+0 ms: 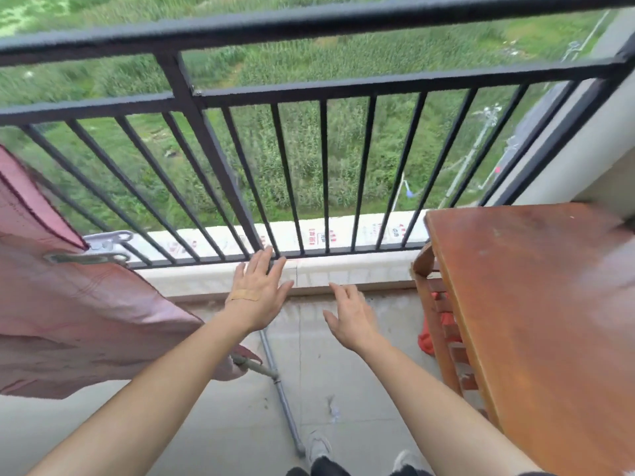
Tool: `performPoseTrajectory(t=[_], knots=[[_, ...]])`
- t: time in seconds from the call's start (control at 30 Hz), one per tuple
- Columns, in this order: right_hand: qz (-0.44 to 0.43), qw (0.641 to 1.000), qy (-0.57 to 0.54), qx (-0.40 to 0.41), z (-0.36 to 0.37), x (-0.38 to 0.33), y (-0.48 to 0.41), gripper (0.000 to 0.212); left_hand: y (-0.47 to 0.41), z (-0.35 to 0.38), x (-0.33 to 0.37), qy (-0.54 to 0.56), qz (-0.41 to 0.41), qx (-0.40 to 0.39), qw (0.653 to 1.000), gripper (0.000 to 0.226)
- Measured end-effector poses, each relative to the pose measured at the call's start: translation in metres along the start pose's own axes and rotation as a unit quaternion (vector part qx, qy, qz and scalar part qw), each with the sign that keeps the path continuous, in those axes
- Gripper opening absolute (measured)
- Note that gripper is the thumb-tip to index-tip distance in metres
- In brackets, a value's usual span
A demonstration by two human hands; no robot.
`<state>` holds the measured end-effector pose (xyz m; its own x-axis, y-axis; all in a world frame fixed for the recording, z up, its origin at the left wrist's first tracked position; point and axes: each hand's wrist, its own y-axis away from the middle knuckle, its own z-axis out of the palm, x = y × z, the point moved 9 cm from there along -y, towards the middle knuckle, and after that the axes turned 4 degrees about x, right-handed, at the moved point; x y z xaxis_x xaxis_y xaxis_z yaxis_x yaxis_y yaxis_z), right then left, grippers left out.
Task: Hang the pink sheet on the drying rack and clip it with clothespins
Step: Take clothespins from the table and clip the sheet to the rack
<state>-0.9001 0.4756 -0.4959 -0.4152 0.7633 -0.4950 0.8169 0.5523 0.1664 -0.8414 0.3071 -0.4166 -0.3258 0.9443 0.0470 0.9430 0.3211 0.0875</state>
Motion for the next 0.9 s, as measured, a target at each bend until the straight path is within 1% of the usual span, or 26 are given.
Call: performPoseTrajectory(t=[0.1, 0.23, 0.4, 0.57, 0.7, 0.83, 0.9], knots=[[0.083, 0.996, 0.005, 0.028, -0.031, 0.082, 0.024, 0.06, -0.015, 0.026, 0.072, 0.014, 0.063, -0.016, 0.998, 0.059], [0.204, 0.977, 0.017, 0.067, -0.07, 0.195, 0.078, 0.055, -0.023, 0.065, 0.188, 0.043, 0.156, -0.062, 0.985, 0.06], [0.337, 0.936, 0.008, 0.104, -0.09, 0.319, 0.168, 0.057, -0.005, 0.12, 0.332, 0.057, 0.254, -0.119, 0.958, 0.061], [0.456, 0.886, 0.011, 0.08, -0.081, 0.41, 0.255, 0.07, 0.036, 0.181, 0.438, 0.046, 0.316, -0.211, 0.924, 0.063], [0.496, 0.866, 0.023, 0.06, -0.077, 0.456, 0.305, 0.08, 0.072, 0.227, 0.482, 0.001, 0.362, -0.264, 0.894, 0.062], [0.483, 0.872, 0.072, -0.015, -0.072, 0.487, 0.333, 0.092, 0.096, 0.262, 0.495, -0.045, 0.358, -0.333, 0.871, 0.06], [0.47, 0.878, 0.092, -0.026, -0.072, 0.497, 0.34, 0.086, 0.103, 0.272, 0.494, -0.057, 0.35, -0.344, 0.87, 0.06]])
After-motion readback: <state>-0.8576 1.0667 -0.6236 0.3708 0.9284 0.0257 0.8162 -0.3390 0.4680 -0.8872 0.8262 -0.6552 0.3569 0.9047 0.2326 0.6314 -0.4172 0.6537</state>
